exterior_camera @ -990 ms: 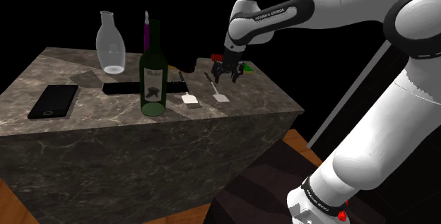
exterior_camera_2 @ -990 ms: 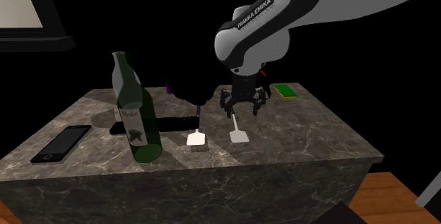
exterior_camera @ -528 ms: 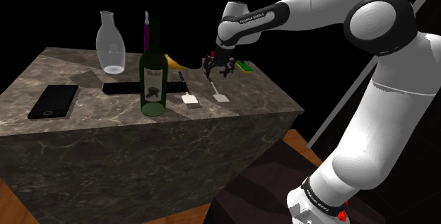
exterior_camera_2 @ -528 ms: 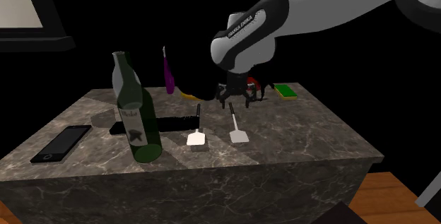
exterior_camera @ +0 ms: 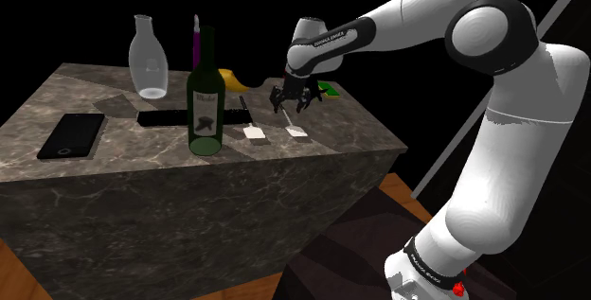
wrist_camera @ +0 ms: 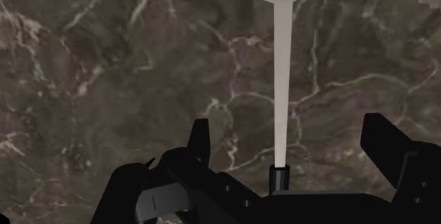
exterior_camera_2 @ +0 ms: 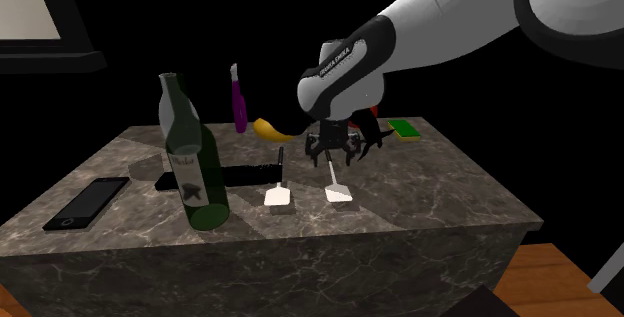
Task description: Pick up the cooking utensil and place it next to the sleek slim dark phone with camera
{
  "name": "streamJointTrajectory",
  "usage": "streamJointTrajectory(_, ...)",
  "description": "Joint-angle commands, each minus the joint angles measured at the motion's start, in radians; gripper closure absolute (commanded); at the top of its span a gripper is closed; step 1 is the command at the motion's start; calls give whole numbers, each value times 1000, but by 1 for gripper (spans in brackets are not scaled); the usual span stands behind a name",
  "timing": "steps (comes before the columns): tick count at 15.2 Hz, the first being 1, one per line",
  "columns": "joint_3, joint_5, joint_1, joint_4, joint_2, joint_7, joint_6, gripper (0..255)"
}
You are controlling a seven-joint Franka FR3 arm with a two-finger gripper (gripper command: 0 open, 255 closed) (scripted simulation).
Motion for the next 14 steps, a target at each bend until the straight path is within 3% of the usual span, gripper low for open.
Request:
streamJointTrajectory(1,0,0,0,-2,4,0,5,0)
streamJointTrajectory(6,0,0,0,-2,4,0,5,0)
streamJointTrajectory(7,0,0,0,-2,4,0,5,255)
streamJointTrajectory(14,0,0,0,-2,4,0,5,255)
